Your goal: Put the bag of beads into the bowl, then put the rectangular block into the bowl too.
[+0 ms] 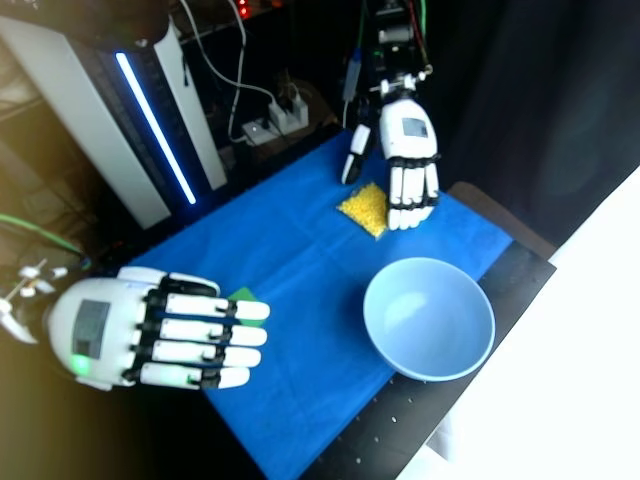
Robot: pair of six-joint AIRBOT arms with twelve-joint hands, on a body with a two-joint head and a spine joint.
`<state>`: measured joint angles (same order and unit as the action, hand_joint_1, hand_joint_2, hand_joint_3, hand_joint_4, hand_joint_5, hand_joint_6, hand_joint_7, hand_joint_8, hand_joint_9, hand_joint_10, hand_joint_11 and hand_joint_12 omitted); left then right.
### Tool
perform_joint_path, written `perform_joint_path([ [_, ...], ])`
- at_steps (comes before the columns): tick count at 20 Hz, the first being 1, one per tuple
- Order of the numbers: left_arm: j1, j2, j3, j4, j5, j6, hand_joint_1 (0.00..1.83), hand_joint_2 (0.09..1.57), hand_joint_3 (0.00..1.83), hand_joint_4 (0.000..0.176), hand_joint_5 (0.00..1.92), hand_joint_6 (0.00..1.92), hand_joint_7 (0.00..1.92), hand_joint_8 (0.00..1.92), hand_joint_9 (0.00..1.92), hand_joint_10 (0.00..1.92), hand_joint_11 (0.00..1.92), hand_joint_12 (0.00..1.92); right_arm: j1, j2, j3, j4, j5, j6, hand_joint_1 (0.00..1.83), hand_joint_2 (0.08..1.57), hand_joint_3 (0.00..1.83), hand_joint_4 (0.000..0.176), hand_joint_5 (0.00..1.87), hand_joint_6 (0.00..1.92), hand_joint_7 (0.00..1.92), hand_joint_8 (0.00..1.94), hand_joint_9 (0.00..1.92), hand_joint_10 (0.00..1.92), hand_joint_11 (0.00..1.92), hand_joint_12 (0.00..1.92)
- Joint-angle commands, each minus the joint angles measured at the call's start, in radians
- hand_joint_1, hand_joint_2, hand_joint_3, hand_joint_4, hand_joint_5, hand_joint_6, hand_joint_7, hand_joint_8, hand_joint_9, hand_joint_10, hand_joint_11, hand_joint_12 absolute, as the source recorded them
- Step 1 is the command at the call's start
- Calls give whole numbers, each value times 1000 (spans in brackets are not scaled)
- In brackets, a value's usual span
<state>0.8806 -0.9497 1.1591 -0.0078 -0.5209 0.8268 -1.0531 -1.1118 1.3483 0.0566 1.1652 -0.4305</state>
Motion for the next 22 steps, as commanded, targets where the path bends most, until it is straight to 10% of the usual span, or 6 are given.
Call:
perform_joint_path([
  [1, -11, -10, 6, -12, -103, -3, 753, 989, 4, 5, 316, 6, 418, 8, 401, 15, 0, 1015, 2, 1, -2, 21, 122, 5, 759, 1285, 2, 8, 382, 1, 294, 3, 257, 6, 0, 729],
  [13, -22, -43, 28, -27, -96, -3, 962, 997, 1, 0, 783, 26, 889, 32, 743, 65, 69, 1298, -3, 1, -4, 22, 122, 5, 714, 1296, 4, 0, 383, 0, 314, 1, 281, 4, 2, 721],
  [14, -22, -43, 29, -27, -91, -3, 1108, 1053, 5, 0, 1017, 650, 1006, 153, 657, 649, 136, 1594, -4, 1, -4, 22, 122, 5, 714, 1302, 6, 0, 376, 0, 308, 0, 278, 2, 0, 718],
  [15, -22, -43, 30, -27, -90, -3, 1229, 1090, 6, 0, 1116, 541, 940, 1052, 554, 1092, 127, 1773, -4, 1, -4, 22, 122, 5, 713, 1300, 4, 0, 376, 1, 311, 2, 283, 4, 1, 717],
  [17, -23, -43, 29, -29, -95, -3, 1262, 1117, 1, 0, 1169, 419, 869, 1391, 565, 1513, 283, 1912, -4, 0, -4, 23, 122, 5, 702, 1298, 2, 2, 373, 0, 307, 0, 277, 0, 1, 682],
  [22, -30, -16, 12, -36, -147, -4, 1277, 1060, 0, 0, 1263, 338, 1010, 1121, 828, 1146, 616, 1609, -5, -2, -3, 24, 122, 5, 717, 1299, 1, 1, 366, 0, 302, 1, 275, 3, 2, 653],
])
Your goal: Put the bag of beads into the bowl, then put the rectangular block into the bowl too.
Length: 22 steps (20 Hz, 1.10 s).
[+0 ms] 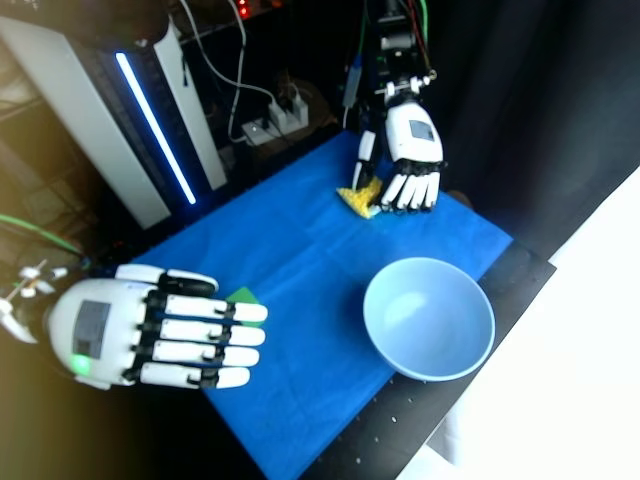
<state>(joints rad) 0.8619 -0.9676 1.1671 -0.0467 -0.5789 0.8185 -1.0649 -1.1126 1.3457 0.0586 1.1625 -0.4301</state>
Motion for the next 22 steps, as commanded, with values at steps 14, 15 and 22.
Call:
perform_joint_path([
  [14, -455, -165, 260, 159, 54, 4, 1254, 1059, 0, 0, 1203, 493, 1040, 1008, 943, 747, 645, 1365, 4, -18, 32, 19, 124, 4, 729, 1268, 0, 28, 438, 1, 356, 1, 329, 1, 109, 544],
  [15, -485, -218, 322, 147, 76, 4, 1355, 1058, 0, 0, 1043, 780, 1158, 679, 1025, 993, 710, 1279, 4, -22, 39, 17, 124, 4, 712, 1264, 1, 34, 428, 0, 349, 0, 316, 0, 115, 471],
  [22, -556, -382, 517, 81, 143, 4, 1257, 1088, 1, 0, 1047, 852, 1019, 920, 931, 718, 610, 1177, 5, -54, 83, -2, 125, 4, 711, 1271, 4, 18, 430, 0, 378, 4, 349, 7, 171, 464],
])
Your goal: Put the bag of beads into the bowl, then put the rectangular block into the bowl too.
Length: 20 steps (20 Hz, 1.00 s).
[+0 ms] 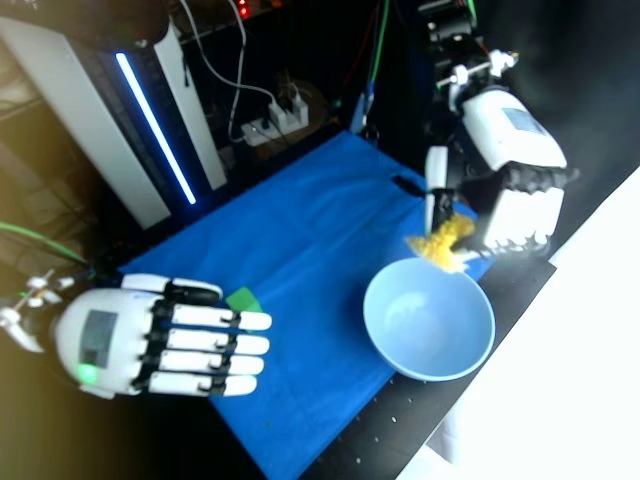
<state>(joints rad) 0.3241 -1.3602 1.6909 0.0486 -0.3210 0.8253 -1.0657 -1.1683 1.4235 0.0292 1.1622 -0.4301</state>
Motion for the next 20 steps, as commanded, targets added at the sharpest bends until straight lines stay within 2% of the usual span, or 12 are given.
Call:
perform_joint_path([
  [1, -25, -6, 11, -15, -101, -3, 1347, 1093, 9, 0, 1009, 872, 987, 959, 939, 1018, 656, 1146, 6, -1, 7, 27, 125, 4, 729, 1276, 4, 9, 424, 0, 377, 2, 347, 4, 163, 467],
  [2, -30, -21, 24, -15, -91, -3, 1237, 1116, 0, 0, 965, 953, 982, 1021, 901, 701, 644, 1138, 6, -3, 9, 27, 125, 4, 779, 1283, 4, 0, 424, 0, 372, 0, 333, 2, 139, 460],
  [3, -33, -31, 31, -14, -85, -3, 1237, 1116, 0, 0, 965, 953, 982, 1021, 901, 701, 644, 1138, 6, -6, 11, 27, 125, 4, 779, 1283, 4, 0, 424, 0, 372, 0, 333, 2, 139, 460],
  [4, -35, -40, 37, -13, -81, -3, 1209, 1139, 0, 5, 925, 985, 942, 1129, 887, 545, 600, 1188, 7, -9, 11, 27, 125, 4, 795, 1290, 5, 0, 424, 0, 374, 1, 334, 3, 140, 463],
  [5, -36, -45, 40, -12, -78, -3, 1007, 1003, 0, 34, 678, 114, 672, 324, 674, 376, 356, 1230, 7, -10, 11, 27, 125, 4, 770, 1296, 6, 0, 426, 1, 377, 2, 334, 2, 138, 466],
  [6, -36, -50, 44, -12, -73, -2, 1007, 1003, 0, 34, 678, 114, 672, 324, 674, 376, 356, 1230, 7, -11, 11, 27, 125, 4, 770, 1296, 6, 0, 426, 1, 377, 2, 334, 2, 138, 466],
  [7, -36, -54, 46, -12, -72, -2, 955, 983, 1, 49, 618, 22, 652, 144, 620, 303, 278, 1220, 7, -11, 11, 27, 125, 4, 774, 1297, 0, 0, 425, 1, 390, 0, 350, 0, 121, 550],
  [9, -36, -57, 47, -10, -69, -2, 907, 980, 0, 67, 563, 0, 655, 25, 619, 199, 249, 1181, 7, -12, 11, 27, 125, 4, 764, 1296, 2, 0, 425, 0, 394, 1, 354, 3, 97, 618],
  [11, -35, -47, 34, 6, -70, -2, 853, 976, 0, 82, 470, 0, 628, 1, 623, 82, 332, 1099, 7, -12, 11, 27, 125, 4, 763, 1300, 3, 0, 427, 1, 396, 2, 352, 2, 93, 617],
  [14, -17, 22, -43, 19, -86, -2, 807, 977, 1, 122, 258, 0, 430, 0, 428, 1, 5, 894, 7, -10, 10, 26, 125, 4, 784, 1291, 0, 0, 398, 0, 358, 0, 333, 1, 82, 610],
  [17, 41, 131, -164, 28, -149, -2, 799, 974, 0, 107, 272, 3, 430, 1, 433, 3, 0, 947, 7, -3, -4, 25, 126, 4, 776, 1290, 0, 0, 401, 2, 367, 3, 339, 2, 83, 611],
  [20, 100, 253, -292, 44, -234, -2, 825, 960, 0, 113, 291, 4, 391, 0, 403, 0, 0, 879, 7, -3, -26, 18, 127, 4, 751, 1278, 0, 0, 392, 0, 348, 0, 319, 1, 7, 758],
])
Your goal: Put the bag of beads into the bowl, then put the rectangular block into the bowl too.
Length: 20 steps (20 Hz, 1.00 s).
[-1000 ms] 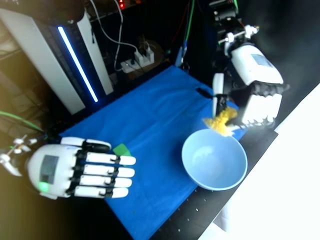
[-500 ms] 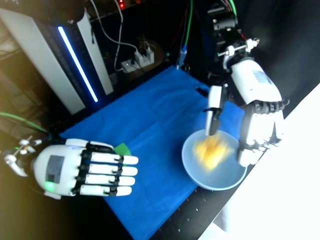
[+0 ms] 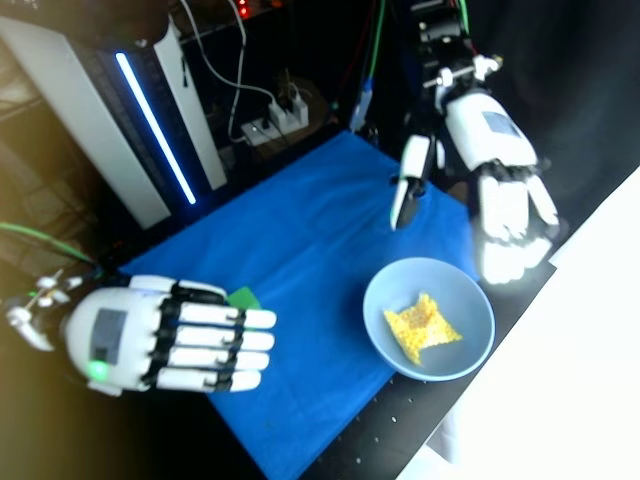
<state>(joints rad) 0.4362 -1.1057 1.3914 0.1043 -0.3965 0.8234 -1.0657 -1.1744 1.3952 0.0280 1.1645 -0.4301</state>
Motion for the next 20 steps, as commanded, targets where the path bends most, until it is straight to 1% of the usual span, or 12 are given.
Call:
perform_joint_path([
  [1, 5, 25, -20, -12, -179, -1, 802, 953, 0, 111, 319, 13, 396, 2, 395, 0, 0, 875, 7, 3, -5, 19, 124, 4, 718, 1272, 0, 0, 393, 1, 339, 0, 316, 0, 1, 779],
  [4, 117, 147, -152, -35, -303, -1, 773, 955, 1, 88, 367, 9, 431, 6, 431, 9, 0, 931, 7, 19, -24, 16, 124, 4, 605, 1257, 0, 0, 384, 1, 317, 0, 289, 0, 0, 755],
  [6, 178, 184, -202, -61, -373, -1, 781, 962, 2, 88, 362, 4, 409, 2, 411, 3, 0, 907, 7, 19, -19, 17, 124, 4, 618, 1254, 0, 0, 385, 1, 311, 0, 268, 2, 0, 690],
  [7, 207, 194, -224, -74, -405, -1, 860, 962, 0, 74, 371, 3, 418, 3, 401, 2, 0, 894, 7, 19, -14, 19, 123, 4, 692, 1246, 0, 7, 401, 5, 325, 4, 287, 9, 32, 679],
  [8, 236, 202, -245, -88, -436, -1, 878, 965, 1, 73, 379, 5, 428, 6, 401, 2, 0, 892, 7, 19, -7, 25, 122, 4, 779, 1243, 0, 31, 439, 0, 334, 1, 290, 3, 48, 628],
  [9, 266, 207, -263, -104, -469, -1, 909, 979, 3, 70, 381, 3, 417, 1, 395, 0, 0, 875, 7, 16, 2, 35, 121, 4, 791, 1209, 1, 34, 474, 0, 345, 0, 294, 1, 65, 554],
  [11, 298, 211, -278, -127, -503, -1, 948, 995, 7, 28, 388, 4, 425, 3, 406, 4, 0, 867, 7, 13, 10, 42, 116, 4, 716, 1143, 2, 37, 500, 0, 371, 0, 309, 0, 151, 384],
  [13, 307, 212, -280, -141, -514, -1, 904, 996, 3, 21, 366, 0, 413, 0, 419, 5, 0, 891, 7, 11, 16, 44, 112, 4, 762, 1114, 4, 39, 519, 0, 372, 3, 291, 2, 160, 303],
  [15, 307, 212, -280, -146, -515, -1, 910, 997, 3, 20, 374, 3, 429, 7, 430, 9, 0, 896, 7, 7, 21, 45, 108, 4, 766, 1109, 2, 22, 527, 3, 389, 9, 304, 7, 187, 312],
  [17, 307, 212, -280, -146, -516, -1, 942, 994, 0, 32, 393, 7, 457, 11, 436, 9, 0, 907, 7, 0, 24, 46, 104, 4, 790, 1134, 0, 28, 491, 1, 413, 2, 357, 3, 295, 308],
  [19, 307, 211, -280, -146, -515, -1, 939, 993, 0, 30, 389, 4, 456, 7, 441, 8, 0, 929, 7, -4, 24, 45, 103, 4, 827, 1139, 0, 13, 454, 0, 396, 0, 370, 4, 326, 308],
  [20, 307, 211, -280, -146, -515, -1, 942, 996, 1, 29, 388, 2, 457, 5, 433, 4, 0, 932, 7, -5, 25, 45, 103, 4, 892, 1140, 0, 41, 458, 4, 407, 4, 403, 12, 356, 317],
])
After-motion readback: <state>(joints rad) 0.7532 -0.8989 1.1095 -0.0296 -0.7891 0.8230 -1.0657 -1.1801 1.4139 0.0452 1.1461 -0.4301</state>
